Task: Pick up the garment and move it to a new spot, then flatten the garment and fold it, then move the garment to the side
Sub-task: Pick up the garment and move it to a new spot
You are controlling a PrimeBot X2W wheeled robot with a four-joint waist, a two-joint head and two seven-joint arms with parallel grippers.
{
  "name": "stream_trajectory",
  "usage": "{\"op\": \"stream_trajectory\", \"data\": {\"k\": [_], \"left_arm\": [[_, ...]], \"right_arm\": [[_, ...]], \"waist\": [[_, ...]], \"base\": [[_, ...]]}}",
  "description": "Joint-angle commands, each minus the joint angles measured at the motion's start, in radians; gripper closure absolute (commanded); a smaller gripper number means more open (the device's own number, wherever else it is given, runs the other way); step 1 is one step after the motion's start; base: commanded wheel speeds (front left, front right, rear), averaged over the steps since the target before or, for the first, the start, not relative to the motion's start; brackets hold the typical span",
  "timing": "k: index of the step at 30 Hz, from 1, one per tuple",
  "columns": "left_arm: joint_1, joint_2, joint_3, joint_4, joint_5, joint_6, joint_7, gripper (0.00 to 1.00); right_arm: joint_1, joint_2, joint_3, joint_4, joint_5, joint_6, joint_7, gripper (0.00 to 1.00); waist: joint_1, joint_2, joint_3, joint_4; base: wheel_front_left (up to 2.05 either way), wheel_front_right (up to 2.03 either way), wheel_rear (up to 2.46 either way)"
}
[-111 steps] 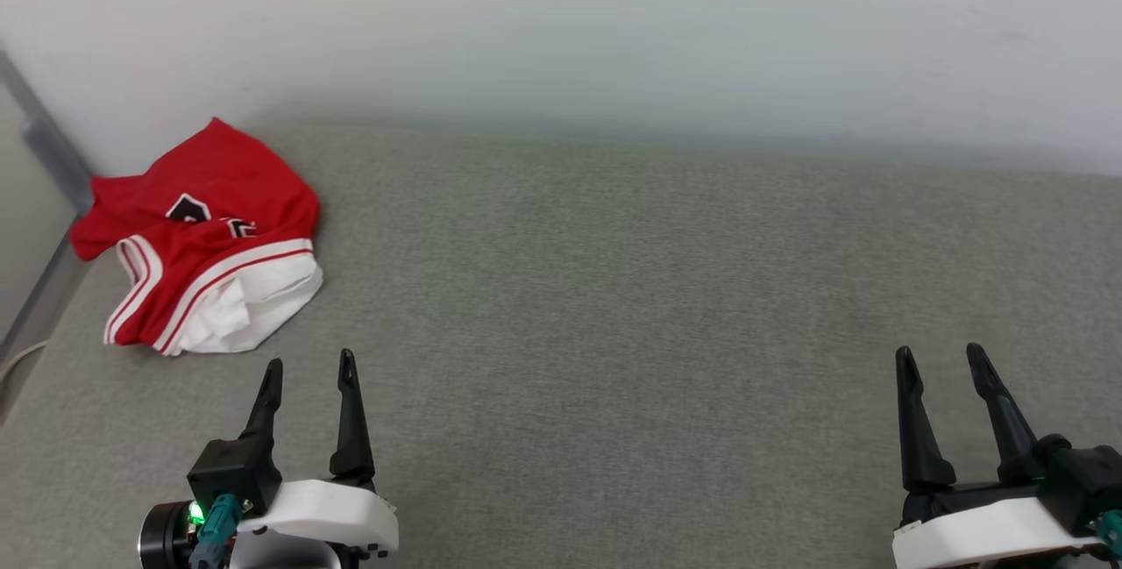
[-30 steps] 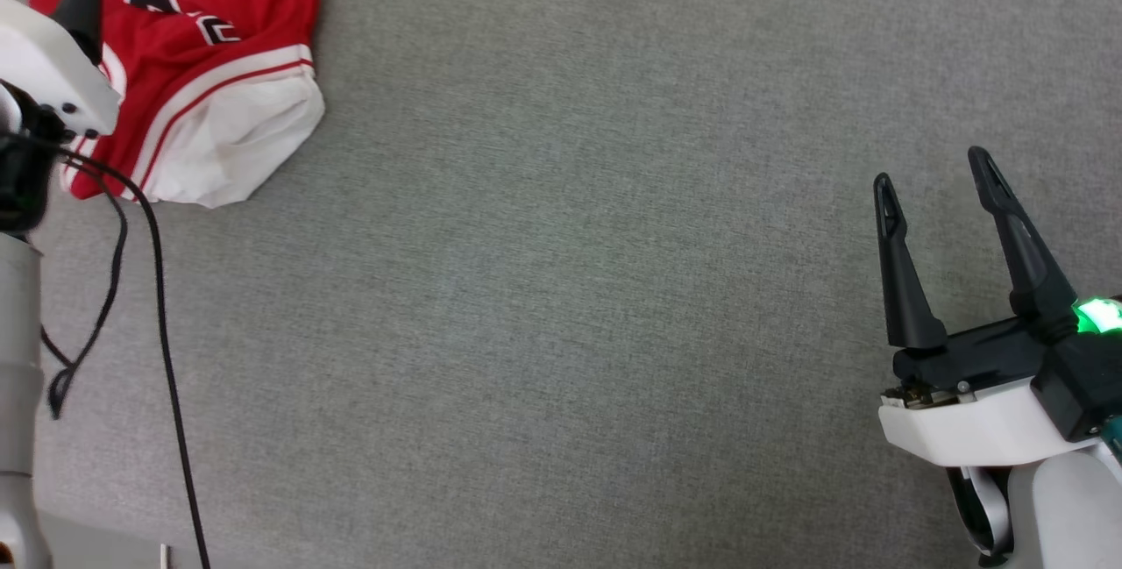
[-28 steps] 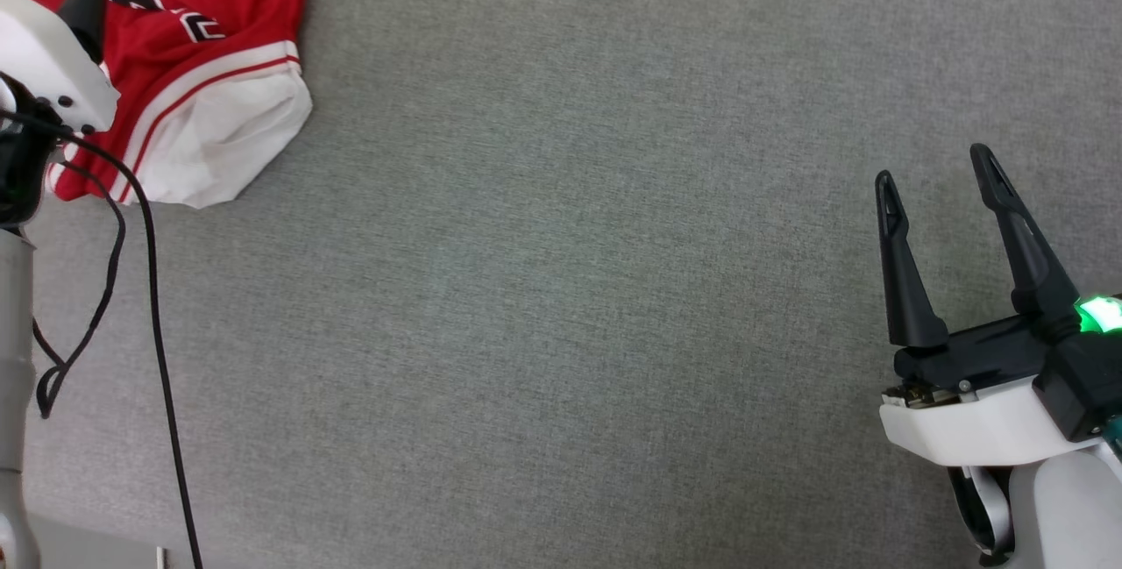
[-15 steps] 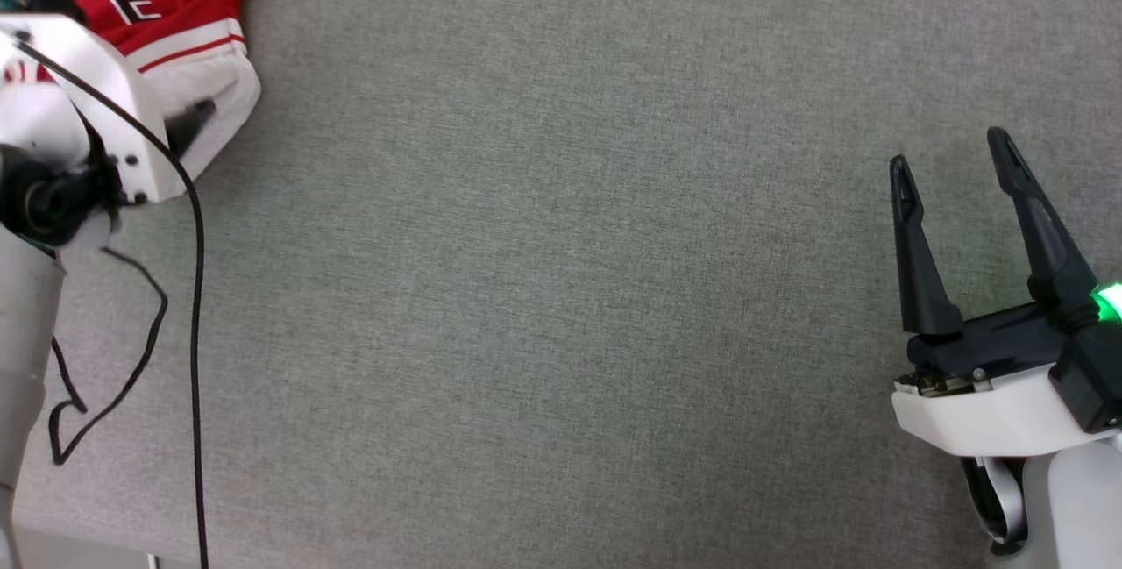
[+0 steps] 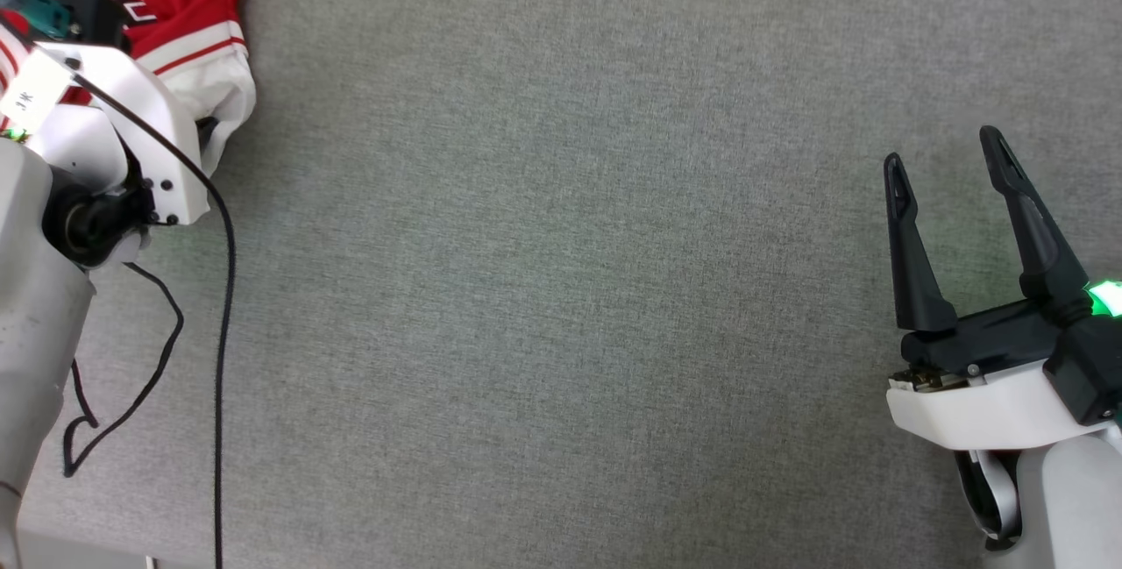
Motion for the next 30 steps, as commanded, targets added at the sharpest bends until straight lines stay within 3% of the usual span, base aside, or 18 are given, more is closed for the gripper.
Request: {"op": "stream_trajectory", "data": {"k": [1,10,17,26,30], "left_arm": [[0.001,0.004,-0.025,-0.001,-0.007,0.001,-0.023,1.0],[-0.053,0.079,-0.158,-0.171,-0.033,0.0,-0.116,1.0],[-0.084,0.104,-0.26,-0.322,-0.024,0.0,-0.148,1.0],[-0.134,0.055,-0.408,-0.504,0.013,0.0,-0.176,1.0],[-0.167,-0.004,-0.483,-0.548,0.026,0.0,-0.191,1.0]], "right_arm": [[-0.007,0.004,-0.001,0.006,0.011,-0.001,-0.002,0.0],[0.026,0.033,-0.002,0.034,0.03,-0.001,-0.002,0.0],[0.039,0.049,-0.005,0.044,0.044,-0.001,-0.002,0.0],[0.052,0.055,-0.034,0.047,0.076,-0.001,-0.002,0.0],[0.047,0.056,-0.047,0.046,0.097,-0.001,-0.002,0.0]], "waist": [[0.0,0.0,-0.024,0.003],[0.0,0.0,-0.132,0.012],[0.0,0.0,-0.195,-0.012],[0.0,0.0,-0.242,-0.096],[0.0,0.0,-0.239,-0.142]], "base": [[0.0,0.0,0.0],[0.0,0.0,0.0],[0.0,0.0,0.0],[0.0,0.0,0.0],[0.0,0.0,0.0]]}}
